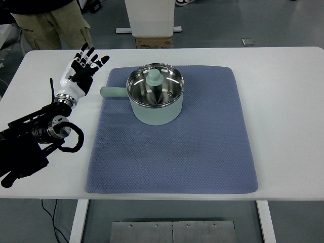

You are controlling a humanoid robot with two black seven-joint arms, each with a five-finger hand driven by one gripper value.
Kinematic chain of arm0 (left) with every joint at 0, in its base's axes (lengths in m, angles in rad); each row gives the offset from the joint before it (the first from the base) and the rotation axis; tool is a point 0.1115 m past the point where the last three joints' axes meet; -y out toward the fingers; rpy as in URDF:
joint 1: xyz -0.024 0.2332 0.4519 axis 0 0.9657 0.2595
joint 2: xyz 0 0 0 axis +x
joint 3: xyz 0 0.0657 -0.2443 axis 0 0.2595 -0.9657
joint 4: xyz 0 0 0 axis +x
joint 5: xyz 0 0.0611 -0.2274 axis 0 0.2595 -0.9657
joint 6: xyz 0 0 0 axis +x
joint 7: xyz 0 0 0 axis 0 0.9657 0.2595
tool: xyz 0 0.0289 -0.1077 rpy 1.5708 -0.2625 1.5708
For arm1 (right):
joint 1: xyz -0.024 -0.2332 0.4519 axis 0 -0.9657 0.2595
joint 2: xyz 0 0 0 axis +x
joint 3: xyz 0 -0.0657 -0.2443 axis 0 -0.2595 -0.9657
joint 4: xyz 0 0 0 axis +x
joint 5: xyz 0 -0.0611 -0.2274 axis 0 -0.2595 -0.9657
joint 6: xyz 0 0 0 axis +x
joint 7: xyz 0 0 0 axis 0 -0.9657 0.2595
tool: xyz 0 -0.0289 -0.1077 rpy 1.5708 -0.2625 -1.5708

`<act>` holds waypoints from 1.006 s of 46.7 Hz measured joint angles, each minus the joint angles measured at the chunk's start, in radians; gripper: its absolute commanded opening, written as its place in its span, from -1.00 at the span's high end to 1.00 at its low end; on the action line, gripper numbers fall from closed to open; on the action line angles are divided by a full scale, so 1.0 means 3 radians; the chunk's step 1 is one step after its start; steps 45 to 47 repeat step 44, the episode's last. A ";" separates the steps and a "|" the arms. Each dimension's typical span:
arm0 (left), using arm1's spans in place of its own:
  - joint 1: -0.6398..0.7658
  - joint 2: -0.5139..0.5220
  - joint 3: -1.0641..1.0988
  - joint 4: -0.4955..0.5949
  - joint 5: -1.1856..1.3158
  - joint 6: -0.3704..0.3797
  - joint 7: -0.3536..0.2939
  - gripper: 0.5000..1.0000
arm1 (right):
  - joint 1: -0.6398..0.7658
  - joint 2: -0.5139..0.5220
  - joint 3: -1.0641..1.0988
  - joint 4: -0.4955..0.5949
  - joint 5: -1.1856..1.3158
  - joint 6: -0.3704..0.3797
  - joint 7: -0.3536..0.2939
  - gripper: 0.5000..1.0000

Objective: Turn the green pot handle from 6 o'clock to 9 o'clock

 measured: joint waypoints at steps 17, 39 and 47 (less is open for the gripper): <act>0.0098 -0.0002 0.0000 -0.0001 0.0010 -0.0013 0.0000 -1.00 | -0.0001 0.0000 -0.0004 0.0001 0.0000 0.0000 0.0000 -1.00; 0.0094 -0.0005 -0.0004 -0.0001 0.0016 -0.0015 -0.0003 -1.00 | -0.0001 0.0000 -0.0001 0.0000 0.0003 0.0000 0.0000 -1.00; 0.0094 -0.0006 -0.0044 -0.0001 0.0019 -0.0015 -0.0004 -1.00 | -0.0001 0.0000 -0.0003 0.0001 0.0000 0.0000 0.0001 -1.00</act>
